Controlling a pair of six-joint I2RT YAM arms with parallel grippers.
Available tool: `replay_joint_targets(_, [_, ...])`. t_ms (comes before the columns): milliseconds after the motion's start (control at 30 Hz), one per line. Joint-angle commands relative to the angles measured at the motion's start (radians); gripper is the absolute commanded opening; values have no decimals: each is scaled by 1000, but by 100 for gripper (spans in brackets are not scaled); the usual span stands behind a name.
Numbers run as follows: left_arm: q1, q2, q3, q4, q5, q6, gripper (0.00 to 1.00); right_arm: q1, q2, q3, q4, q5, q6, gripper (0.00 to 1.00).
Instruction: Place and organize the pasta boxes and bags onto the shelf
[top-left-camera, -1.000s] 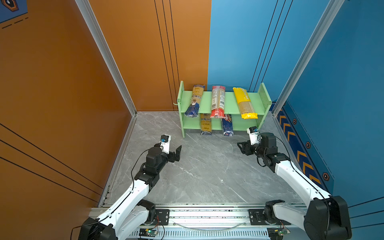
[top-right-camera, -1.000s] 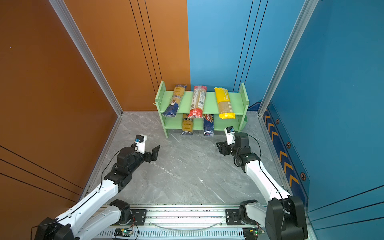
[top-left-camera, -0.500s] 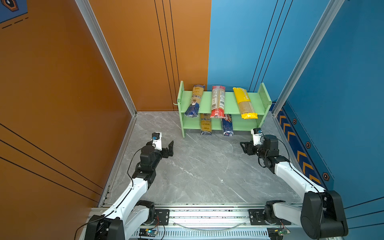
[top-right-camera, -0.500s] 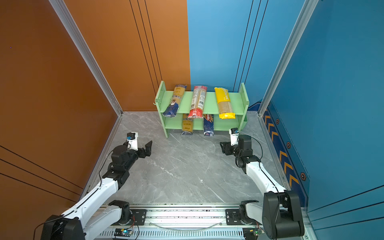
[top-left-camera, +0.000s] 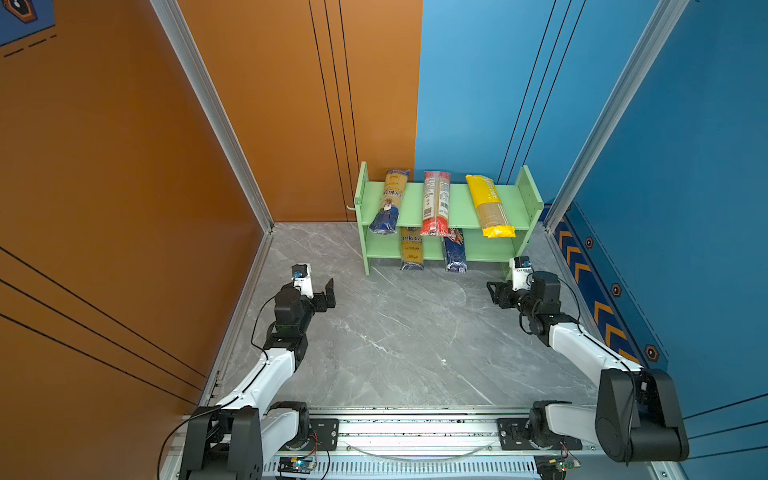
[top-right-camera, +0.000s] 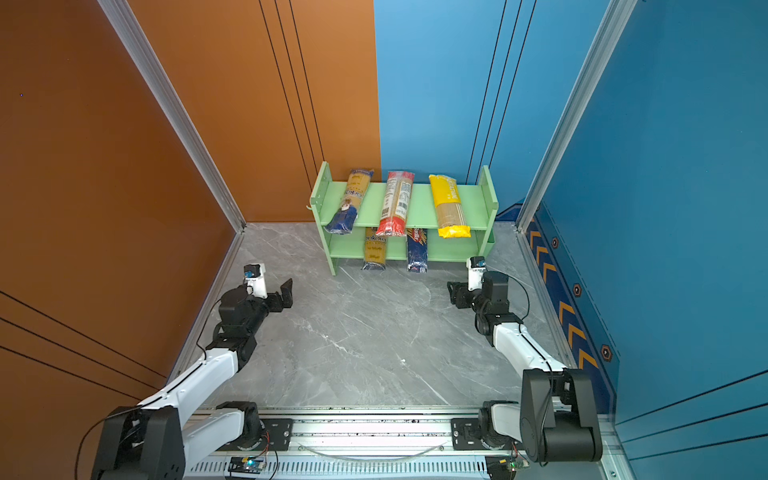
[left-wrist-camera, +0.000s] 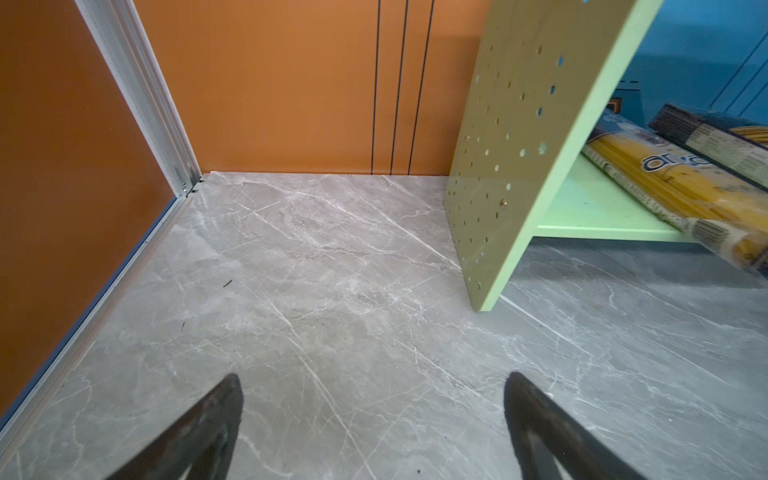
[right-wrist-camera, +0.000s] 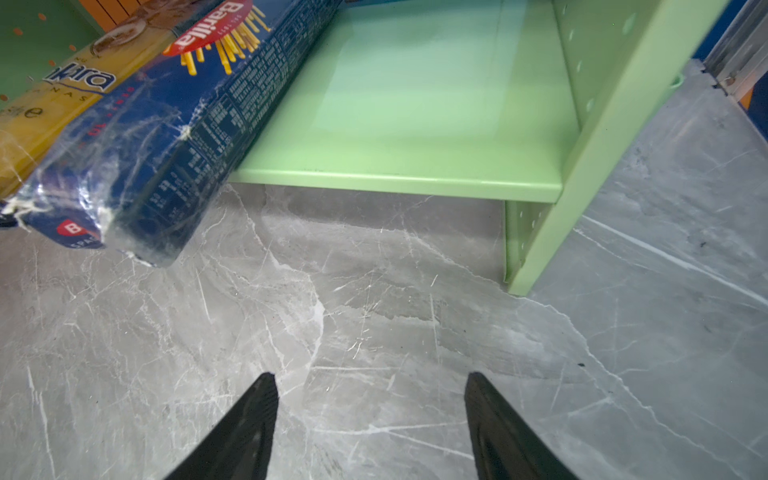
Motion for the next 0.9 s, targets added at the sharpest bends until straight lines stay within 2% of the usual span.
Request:
replay_joint_targets(0, [23,32,-17,66,-21,13,98,-14,14,-23,60,31,16,69])
replay_joint_targets(200, [42,122,-38,172,-36,42,98,-19,38,-56,128,66,10,69])
replay_joint_targets(367, [76,186,-46,275,14,1,98,-19,52,-111,259,95,16,69])
replay_joint_targets(867, [84,226,-51,269,6,-12,98,-19,152,-115,363,154,-3,69])
